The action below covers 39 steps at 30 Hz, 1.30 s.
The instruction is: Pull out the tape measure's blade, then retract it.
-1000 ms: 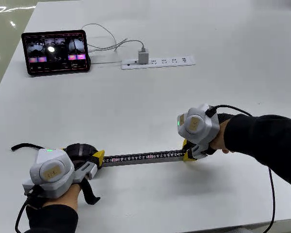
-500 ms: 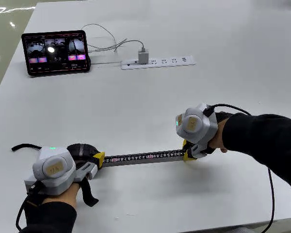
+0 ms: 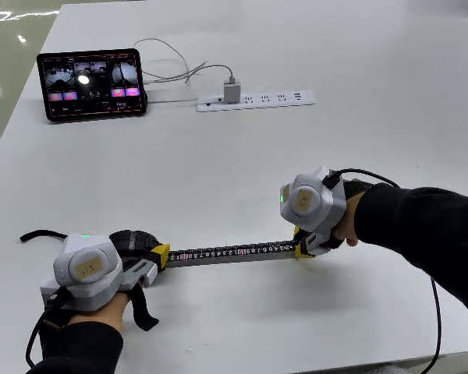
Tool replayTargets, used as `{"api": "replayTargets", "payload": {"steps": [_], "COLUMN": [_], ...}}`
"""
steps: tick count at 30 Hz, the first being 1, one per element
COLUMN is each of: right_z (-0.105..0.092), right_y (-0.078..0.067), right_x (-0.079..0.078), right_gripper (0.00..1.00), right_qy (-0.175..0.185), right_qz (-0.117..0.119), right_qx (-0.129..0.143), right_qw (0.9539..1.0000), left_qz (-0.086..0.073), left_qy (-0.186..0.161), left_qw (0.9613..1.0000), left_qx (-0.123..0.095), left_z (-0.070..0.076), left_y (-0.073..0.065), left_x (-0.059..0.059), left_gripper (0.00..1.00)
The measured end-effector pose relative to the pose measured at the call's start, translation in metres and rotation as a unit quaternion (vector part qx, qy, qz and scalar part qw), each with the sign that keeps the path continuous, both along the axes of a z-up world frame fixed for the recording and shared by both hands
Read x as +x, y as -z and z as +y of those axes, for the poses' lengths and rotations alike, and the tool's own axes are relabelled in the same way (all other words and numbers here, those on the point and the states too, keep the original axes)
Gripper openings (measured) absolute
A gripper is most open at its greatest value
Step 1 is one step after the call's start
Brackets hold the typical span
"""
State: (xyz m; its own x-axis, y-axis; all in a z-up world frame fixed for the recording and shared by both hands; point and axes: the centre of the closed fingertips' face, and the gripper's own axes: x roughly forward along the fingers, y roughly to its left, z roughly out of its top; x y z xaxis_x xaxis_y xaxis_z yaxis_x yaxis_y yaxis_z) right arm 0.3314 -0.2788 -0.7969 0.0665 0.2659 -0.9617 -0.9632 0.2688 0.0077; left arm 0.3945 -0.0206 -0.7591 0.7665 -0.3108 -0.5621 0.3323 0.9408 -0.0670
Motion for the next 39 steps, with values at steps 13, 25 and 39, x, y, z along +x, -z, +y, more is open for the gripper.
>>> {"api": "replayTargets", "payload": {"steps": [13, 25, 39], "right_z": [0.003, 0.008, 0.013], "right_y": [0.001, 0.001, 0.001], "right_x": [0.000, 0.000, 0.001], "right_gripper": [0.08, 0.09, 0.08], "right_qy": [0.009, -0.005, 0.007], "right_qz": [0.006, 0.006, 0.007], "right_qx": [0.005, -0.005, -0.004], "right_qw": [0.9999, 1.0000, 0.9999], "left_qz": [-0.001, 0.003, 0.005], "left_qy": [0.000, 0.000, 0.001], "left_qw": [1.0000, 1.0000, 1.0000], "left_qx": [0.001, 0.002, 0.003], "left_z": [0.000, 0.000, 0.000], "left_y": [0.000, 0.000, 0.001], "left_x": [0.000, 0.000, 0.000], "left_gripper": [0.60, 0.60, 0.60]}}
